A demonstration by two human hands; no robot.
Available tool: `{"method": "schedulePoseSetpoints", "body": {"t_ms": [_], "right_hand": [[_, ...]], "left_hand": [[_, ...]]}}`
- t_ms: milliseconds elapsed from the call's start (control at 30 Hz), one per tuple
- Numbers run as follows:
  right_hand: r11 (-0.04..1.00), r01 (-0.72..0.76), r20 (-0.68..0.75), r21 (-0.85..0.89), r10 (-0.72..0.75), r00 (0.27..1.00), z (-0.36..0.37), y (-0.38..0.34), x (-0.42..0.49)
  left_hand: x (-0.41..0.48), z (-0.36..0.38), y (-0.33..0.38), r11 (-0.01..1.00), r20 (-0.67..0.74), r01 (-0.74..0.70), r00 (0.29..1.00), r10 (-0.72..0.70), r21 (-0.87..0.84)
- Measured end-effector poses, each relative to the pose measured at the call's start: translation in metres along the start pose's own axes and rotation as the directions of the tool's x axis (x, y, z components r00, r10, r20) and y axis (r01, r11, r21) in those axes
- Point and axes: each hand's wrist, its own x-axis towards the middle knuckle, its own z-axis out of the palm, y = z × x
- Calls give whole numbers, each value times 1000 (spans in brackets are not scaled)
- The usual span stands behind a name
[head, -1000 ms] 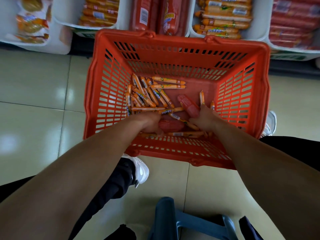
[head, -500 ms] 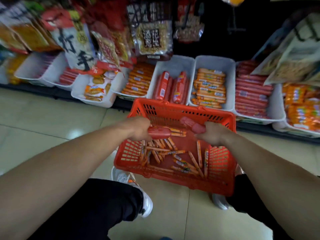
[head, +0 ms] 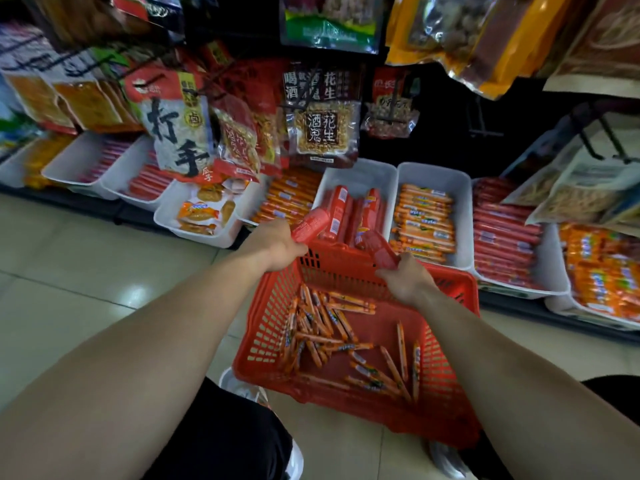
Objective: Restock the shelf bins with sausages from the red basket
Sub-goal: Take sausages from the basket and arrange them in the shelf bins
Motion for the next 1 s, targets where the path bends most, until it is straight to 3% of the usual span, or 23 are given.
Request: {"method": "schedulePoseSetpoints", "body": {"t_ms": [200,400,633,1000], "right_hand": [[999,39,-42,22,-38,998,10,-42,56],[993,-29,-138,115,45,989,21,-91,111],[973,28,-141,-229,-62,988,51,-44,103],[924,154,-190,-349,-231,954,41,7,116]], "left_hand": [[34,4,-14,993,14,-3,1000,4,-115],[52,7,-23,970,0,43,999,-44,-241],[82,22,-11,961,-24,33,999,-41,-276],[186,57,28,988,-178,50,981,-76,-143]]}}
